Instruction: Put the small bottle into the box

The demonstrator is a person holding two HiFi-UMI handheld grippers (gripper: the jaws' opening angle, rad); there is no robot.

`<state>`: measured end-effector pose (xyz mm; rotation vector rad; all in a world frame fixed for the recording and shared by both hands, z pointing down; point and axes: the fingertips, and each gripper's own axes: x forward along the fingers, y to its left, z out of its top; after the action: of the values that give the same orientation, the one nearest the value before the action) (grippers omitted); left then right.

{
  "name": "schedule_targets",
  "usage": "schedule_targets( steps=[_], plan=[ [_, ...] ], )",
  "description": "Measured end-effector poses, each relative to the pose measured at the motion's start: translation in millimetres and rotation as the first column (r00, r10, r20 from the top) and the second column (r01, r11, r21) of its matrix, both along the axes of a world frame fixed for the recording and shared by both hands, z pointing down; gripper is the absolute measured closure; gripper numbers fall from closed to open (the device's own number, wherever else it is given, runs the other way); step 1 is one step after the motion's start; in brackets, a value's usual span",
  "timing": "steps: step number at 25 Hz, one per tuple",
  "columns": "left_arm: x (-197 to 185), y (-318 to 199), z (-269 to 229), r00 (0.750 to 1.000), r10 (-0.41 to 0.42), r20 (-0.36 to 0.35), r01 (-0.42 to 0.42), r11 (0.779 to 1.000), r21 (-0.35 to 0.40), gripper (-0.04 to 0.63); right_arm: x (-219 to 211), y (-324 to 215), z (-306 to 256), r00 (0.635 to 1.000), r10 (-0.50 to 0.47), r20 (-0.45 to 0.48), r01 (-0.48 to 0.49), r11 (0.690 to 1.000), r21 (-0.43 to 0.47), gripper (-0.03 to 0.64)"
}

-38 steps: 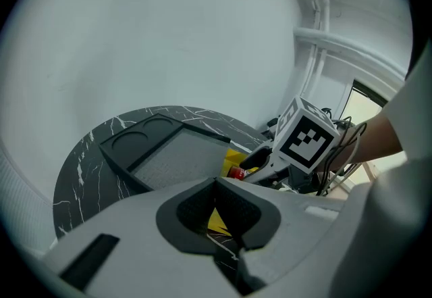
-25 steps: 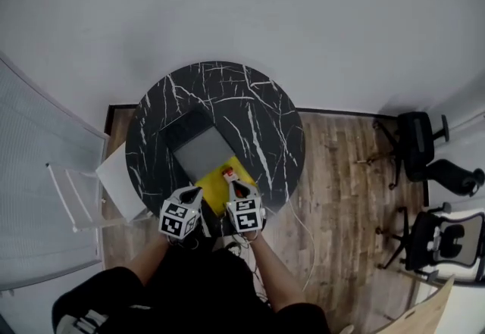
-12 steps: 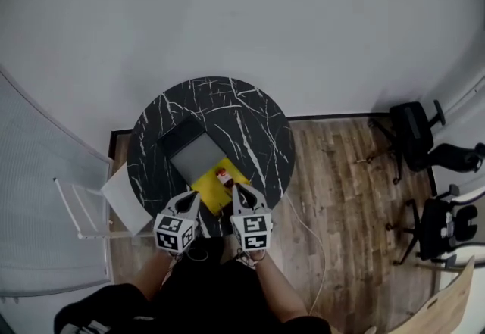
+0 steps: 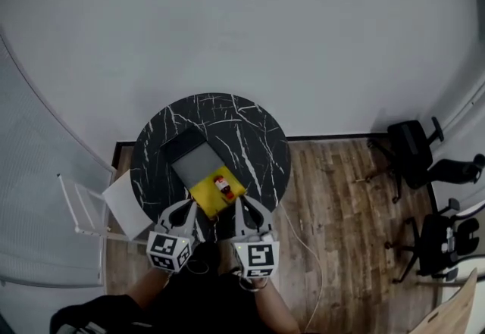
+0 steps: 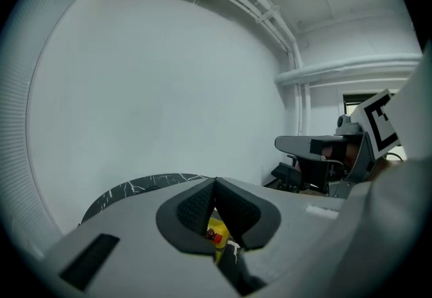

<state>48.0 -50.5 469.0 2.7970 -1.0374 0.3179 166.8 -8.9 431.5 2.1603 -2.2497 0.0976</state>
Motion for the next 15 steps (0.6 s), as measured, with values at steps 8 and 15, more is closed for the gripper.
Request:
schedule_targets(
  steps=[8,15],
  plan=[
    [2.1,19.5,-43.8,0.998,-0.003,-0.065,0.006,0.999,0.043,0.595,-8.9,26.1,-46.2,1.0,-0.022,-0.016,0.024,0.995,0.096,0.621],
    [1.2,21.5,-52.4,0.996,-0.018,-0.092,0.02,0.999,0.026,0.595,-13.6,36.4,-57.5,0.999,-0.028,-0.043,0.032,0.994,0.103,0.621]
  ],
)
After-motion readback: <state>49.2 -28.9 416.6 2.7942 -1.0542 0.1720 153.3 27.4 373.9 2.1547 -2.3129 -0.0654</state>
